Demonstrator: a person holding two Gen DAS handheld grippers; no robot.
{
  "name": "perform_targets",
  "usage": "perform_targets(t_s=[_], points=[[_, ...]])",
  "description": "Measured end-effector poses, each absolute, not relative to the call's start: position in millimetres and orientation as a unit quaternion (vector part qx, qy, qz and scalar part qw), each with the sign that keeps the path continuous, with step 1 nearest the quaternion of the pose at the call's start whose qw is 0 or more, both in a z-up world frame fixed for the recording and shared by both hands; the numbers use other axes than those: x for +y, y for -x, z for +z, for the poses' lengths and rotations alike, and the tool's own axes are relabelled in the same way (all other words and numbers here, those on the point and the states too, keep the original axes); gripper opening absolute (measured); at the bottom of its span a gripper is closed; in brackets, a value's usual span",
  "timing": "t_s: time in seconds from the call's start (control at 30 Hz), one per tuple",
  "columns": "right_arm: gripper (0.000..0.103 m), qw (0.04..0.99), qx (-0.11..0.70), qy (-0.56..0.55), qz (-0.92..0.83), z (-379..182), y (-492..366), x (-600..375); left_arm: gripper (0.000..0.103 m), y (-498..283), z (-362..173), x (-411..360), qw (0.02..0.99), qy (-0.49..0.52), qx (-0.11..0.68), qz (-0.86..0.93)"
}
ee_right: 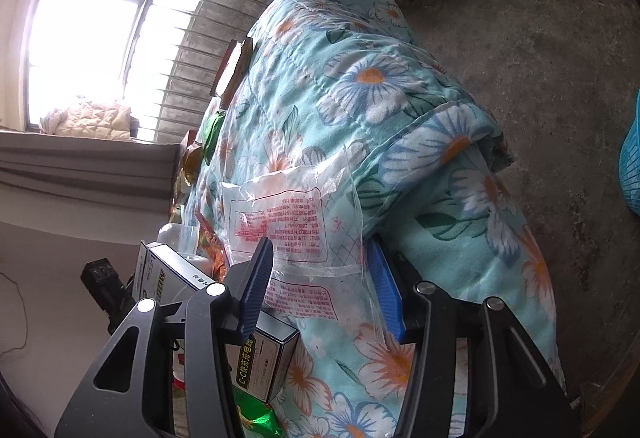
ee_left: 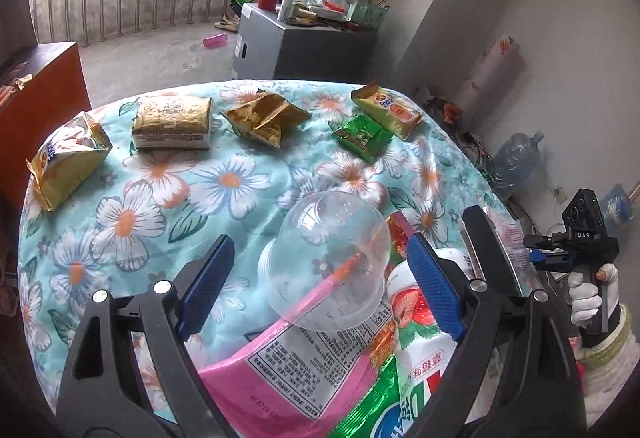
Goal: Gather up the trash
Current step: 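Grasp the clear plastic cup with the left tool while the right tool grasps the clear plastic bag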
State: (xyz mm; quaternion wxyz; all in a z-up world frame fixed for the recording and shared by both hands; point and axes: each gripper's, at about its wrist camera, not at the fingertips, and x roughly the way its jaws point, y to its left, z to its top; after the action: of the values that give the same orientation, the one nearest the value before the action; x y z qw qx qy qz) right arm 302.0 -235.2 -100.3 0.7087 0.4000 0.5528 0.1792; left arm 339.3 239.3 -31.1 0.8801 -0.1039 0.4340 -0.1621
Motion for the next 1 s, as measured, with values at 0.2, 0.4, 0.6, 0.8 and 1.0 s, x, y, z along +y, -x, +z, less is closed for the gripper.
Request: perform_targets(t_s=[0.2,0.4,0.6,0.8,1.0], points=[[0.042,0.692,0.556,-0.420,0.185,-109,-303,-234,0.084,-351,-43,239,0.874,0.118,0.440,-0.170],[0.036,0.691,0.555,-0.426,0.185,-112,-303,-234,0.072,-356,-46,237,0.871,0.125,0.439,-0.184],[0.024,0.681,0.551,-0.447,0.184,-118,-299,-239,0.064,-355,-45,236,0.872,0.131,0.430,-0.192],[0.015,0.678,0.536,-0.468,0.184,-118,-292,-243,0.063,-347,-40,243,0.879,0.134,0.422,-0.178],[0.014,0.677,0.520,-0.487,0.186,-112,-286,-246,0.063,-333,-33,263,0.887,0.145,0.417,-0.137]])
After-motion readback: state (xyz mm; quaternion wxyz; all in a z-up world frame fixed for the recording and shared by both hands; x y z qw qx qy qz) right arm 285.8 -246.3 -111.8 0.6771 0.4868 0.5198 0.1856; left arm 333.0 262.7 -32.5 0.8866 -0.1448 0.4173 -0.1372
